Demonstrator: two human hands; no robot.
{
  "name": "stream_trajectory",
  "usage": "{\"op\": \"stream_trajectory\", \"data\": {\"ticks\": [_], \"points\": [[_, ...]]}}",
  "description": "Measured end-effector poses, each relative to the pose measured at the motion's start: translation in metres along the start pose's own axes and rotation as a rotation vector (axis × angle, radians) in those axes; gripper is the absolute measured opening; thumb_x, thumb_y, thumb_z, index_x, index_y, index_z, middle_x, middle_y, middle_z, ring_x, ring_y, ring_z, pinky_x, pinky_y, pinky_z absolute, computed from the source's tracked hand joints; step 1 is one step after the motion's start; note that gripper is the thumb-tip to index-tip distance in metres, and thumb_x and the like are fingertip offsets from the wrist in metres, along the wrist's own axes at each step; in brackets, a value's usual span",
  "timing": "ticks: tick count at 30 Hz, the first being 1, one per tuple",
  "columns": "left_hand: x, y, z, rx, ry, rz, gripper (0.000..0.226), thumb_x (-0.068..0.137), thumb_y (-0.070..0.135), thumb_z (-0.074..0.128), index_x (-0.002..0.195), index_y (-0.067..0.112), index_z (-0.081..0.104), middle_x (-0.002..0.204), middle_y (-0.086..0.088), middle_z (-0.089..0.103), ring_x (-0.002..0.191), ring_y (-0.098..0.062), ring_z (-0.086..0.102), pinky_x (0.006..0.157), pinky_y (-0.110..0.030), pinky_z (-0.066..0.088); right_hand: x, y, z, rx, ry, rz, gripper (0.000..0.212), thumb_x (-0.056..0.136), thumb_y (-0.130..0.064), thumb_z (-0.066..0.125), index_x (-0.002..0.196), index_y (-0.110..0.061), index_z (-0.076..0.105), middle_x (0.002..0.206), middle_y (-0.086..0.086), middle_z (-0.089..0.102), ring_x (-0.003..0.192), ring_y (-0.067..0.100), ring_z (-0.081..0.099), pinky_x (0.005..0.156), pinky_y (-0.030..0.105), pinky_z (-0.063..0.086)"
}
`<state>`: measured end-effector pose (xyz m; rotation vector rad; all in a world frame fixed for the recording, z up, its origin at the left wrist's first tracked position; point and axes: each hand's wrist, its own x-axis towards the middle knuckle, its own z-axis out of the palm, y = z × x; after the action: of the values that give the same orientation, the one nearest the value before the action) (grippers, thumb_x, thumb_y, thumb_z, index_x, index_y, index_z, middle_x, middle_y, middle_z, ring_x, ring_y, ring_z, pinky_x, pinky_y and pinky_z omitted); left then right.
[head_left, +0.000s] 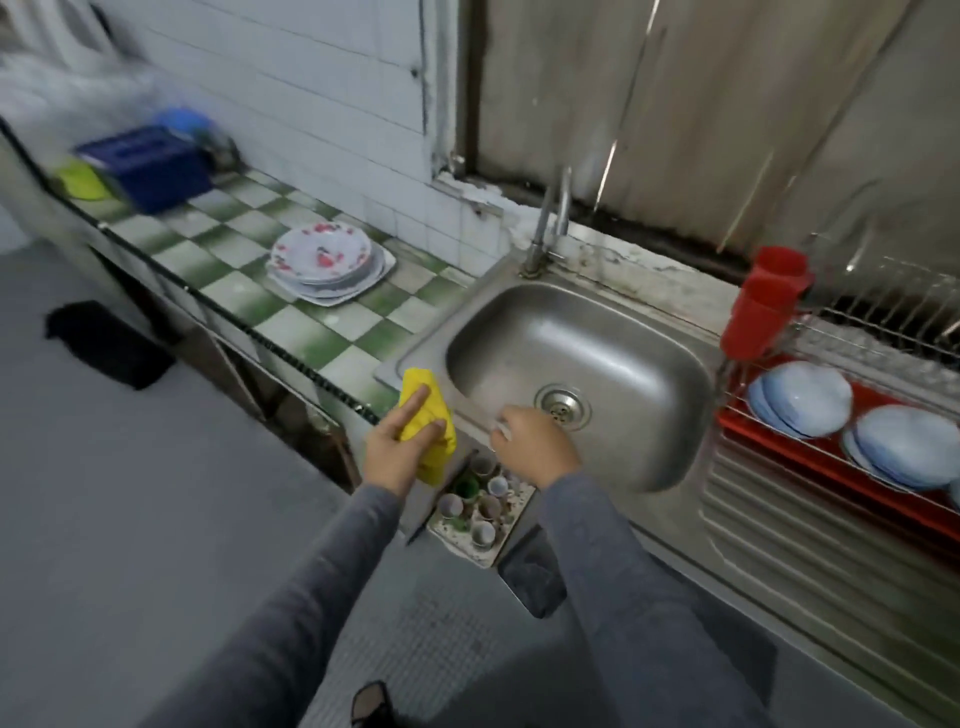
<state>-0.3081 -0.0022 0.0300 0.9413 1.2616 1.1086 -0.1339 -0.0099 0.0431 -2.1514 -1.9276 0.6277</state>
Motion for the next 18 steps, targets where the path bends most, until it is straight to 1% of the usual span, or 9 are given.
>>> {"op": "stream_trajectory", "data": {"ticks": [2, 4, 7, 9, 10, 13, 14, 16, 18], "points": [[0.018, 0.011, -0.041, 0.031, 0.035, 0.019, 0.051, 0.087, 0.004, 0.073, 0.134, 0.021, 0.061, 0.137, -0.005, 0.056, 0.121, -0.019, 0.055, 0.097, -0.029, 0.049, 0.021, -0.043, 0.016, 0.006, -0.027, -0.028, 0.033, 0.101, -0.03, 0.045, 0.12, -0.01, 0.062, 0.123, 0.016, 0.062, 0.114, 0.035, 0.058, 0.087, 0.037, 0.047], [0.036, 0.02, -0.077, 0.031, 0.055, 0.033, 0.051, 0.087, 0.005, 0.073, 0.134, 0.022, 0.061, 0.139, -0.005, 0.055, 0.124, -0.021, 0.055, 0.103, -0.034, 0.048, 0.04, -0.081, 0.03, 0.007, -0.036, -0.069, 0.034, 0.101, -0.032, 0.046, 0.123, -0.012, 0.062, 0.126, 0.014, 0.062, 0.116, 0.034, 0.058, 0.09, 0.037, 0.047], [0.062, 0.032, -0.122, 0.035, 0.097, 0.059, 0.052, 0.086, 0.005, 0.073, 0.132, 0.027, 0.061, 0.138, -0.005, 0.056, 0.123, -0.022, 0.056, 0.101, -0.034, 0.049, 0.068, -0.127, 0.045, 0.013, -0.034, -0.126, 0.035, 0.102, -0.031, 0.046, 0.128, -0.013, 0.06, 0.129, 0.013, 0.062, 0.119, 0.032, 0.057, 0.091, 0.037, 0.047], [0.076, 0.037, -0.148, 0.03, 0.127, 0.051, 0.052, 0.086, 0.006, 0.074, 0.128, 0.034, 0.06, 0.138, -0.006, 0.057, 0.121, -0.022, 0.058, 0.102, -0.038, 0.05, 0.085, -0.152, 0.053, 0.011, -0.052, -0.146, 0.037, 0.102, -0.03, 0.045, 0.131, -0.013, 0.057, 0.131, 0.013, 0.06, 0.121, 0.03, 0.055, 0.091, 0.036, 0.046], [0.083, 0.04, -0.159, 0.02, 0.142, 0.047, 0.052, 0.086, 0.007, 0.074, 0.128, 0.034, 0.06, 0.137, -0.005, 0.057, 0.119, -0.022, 0.059, 0.1, -0.038, 0.051, 0.093, -0.163, 0.057, 0.015, -0.053, -0.152, 0.038, 0.102, -0.031, 0.044, 0.133, -0.013, 0.056, 0.133, 0.012, 0.06, 0.122, 0.03, 0.055, 0.092, 0.036, 0.046], [0.106, 0.048, -0.185, 0.027, 0.185, 0.03, 0.051, 0.087, 0.009, 0.074, 0.132, 0.028, 0.061, 0.135, -0.003, 0.057, 0.112, -0.019, 0.059, 0.091, -0.03, 0.051, 0.122, -0.194, 0.065, 0.023, -0.047, -0.157, 0.04, 0.102, -0.031, 0.043, 0.137, -0.015, 0.055, 0.136, 0.011, 0.059, 0.123, 0.029, 0.054, 0.098, 0.037, 0.047], [0.117, 0.049, -0.193, 0.026, 0.2, 0.024, 0.051, 0.086, 0.009, 0.074, 0.133, 0.027, 0.062, 0.136, -0.005, 0.057, 0.113, -0.02, 0.059, 0.093, -0.031, 0.051, 0.133, -0.203, 0.068, 0.018, -0.047, -0.161, 0.04, 0.102, -0.03, 0.043, 0.137, -0.015, 0.055, 0.136, 0.011, 0.059, 0.123, 0.029, 0.055, 0.098, 0.036, 0.047], [0.139, 0.051, -0.208, 0.018, 0.223, 0.012, 0.051, 0.086, 0.009, 0.075, 0.133, 0.027, 0.062, 0.138, -0.007, 0.057, 0.118, -0.023, 0.059, 0.102, -0.039, 0.05, 0.157, -0.217, 0.075, 0.006, -0.055, -0.17, 0.039, 0.102, -0.03, 0.043, 0.135, -0.014, 0.056, 0.134, 0.01, 0.06, 0.12, 0.029, 0.056, 0.097, 0.037, 0.048], [0.163, 0.054, -0.221, 0.012, 0.23, -0.004, 0.052, 0.086, 0.009, 0.075, 0.133, 0.028, 0.062, 0.14, -0.007, 0.057, 0.12, -0.025, 0.059, 0.104, -0.043, 0.05, 0.183, -0.228, 0.084, 0.0, -0.057, -0.171, 0.038, 0.102, -0.032, 0.042, 0.131, -0.014, 0.057, 0.132, 0.01, 0.06, 0.117, 0.029, 0.058, 0.095, 0.039, 0.05]]}}
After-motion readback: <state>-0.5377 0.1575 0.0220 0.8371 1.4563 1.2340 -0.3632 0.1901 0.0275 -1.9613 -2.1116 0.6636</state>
